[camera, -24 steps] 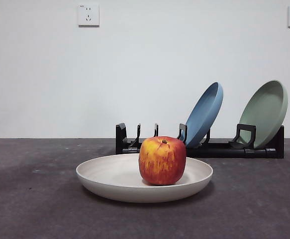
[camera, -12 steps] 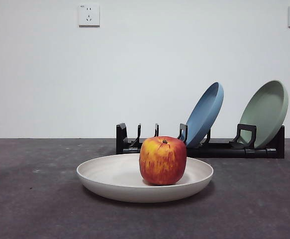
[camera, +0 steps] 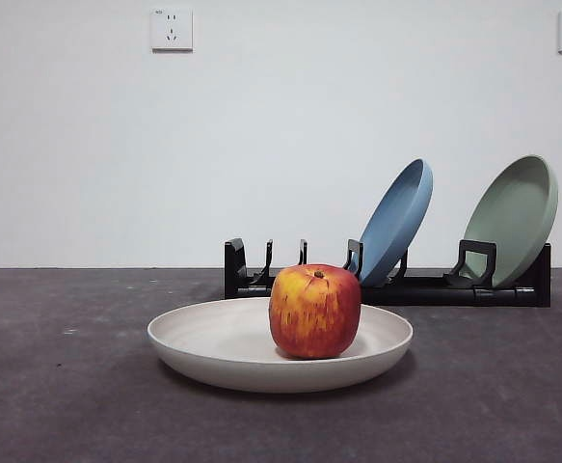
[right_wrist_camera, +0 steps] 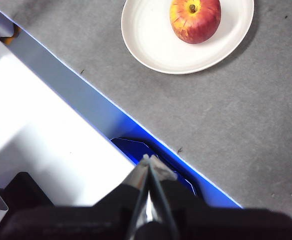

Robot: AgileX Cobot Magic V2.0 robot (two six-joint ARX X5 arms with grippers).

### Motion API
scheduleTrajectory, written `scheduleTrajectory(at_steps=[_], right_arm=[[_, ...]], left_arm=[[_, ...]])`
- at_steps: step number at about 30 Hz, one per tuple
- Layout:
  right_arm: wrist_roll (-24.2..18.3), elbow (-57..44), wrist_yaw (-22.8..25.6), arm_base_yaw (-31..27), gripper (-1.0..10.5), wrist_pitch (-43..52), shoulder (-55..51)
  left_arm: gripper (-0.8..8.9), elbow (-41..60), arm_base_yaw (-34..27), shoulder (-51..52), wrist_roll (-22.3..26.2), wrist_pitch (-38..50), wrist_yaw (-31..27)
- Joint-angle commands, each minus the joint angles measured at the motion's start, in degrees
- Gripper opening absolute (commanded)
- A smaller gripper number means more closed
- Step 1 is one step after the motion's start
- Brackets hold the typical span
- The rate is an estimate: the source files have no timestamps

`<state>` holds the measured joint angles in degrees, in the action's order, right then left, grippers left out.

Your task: Take the yellow plate from the plate rack,put the plate on the table,take the apple from the table,put the apple in the plate

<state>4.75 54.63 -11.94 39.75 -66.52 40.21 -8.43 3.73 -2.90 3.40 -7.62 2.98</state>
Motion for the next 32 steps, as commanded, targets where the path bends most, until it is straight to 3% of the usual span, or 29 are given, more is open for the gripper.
scheduleTrajectory(at_steps=[1,12,32], right_arm=[[0.33,0.02,0.09,0.07,0.0,0.17,-0.11],[0.33,0.02,0.09,0.07,0.0,0.17,-0.11],[0.33,0.02,0.09,0.07,0.0,0.17,-0.11]], left_arm=[[-0.03,2.99,-0.48,1.92,-0.63,0.72,0.09],[-0.03,8.11,-1.25,2.80,-2.27,-2.27,0.13],[-0.03,8.20,-1.20,2.80,-2.80,-2.73,0.13]])
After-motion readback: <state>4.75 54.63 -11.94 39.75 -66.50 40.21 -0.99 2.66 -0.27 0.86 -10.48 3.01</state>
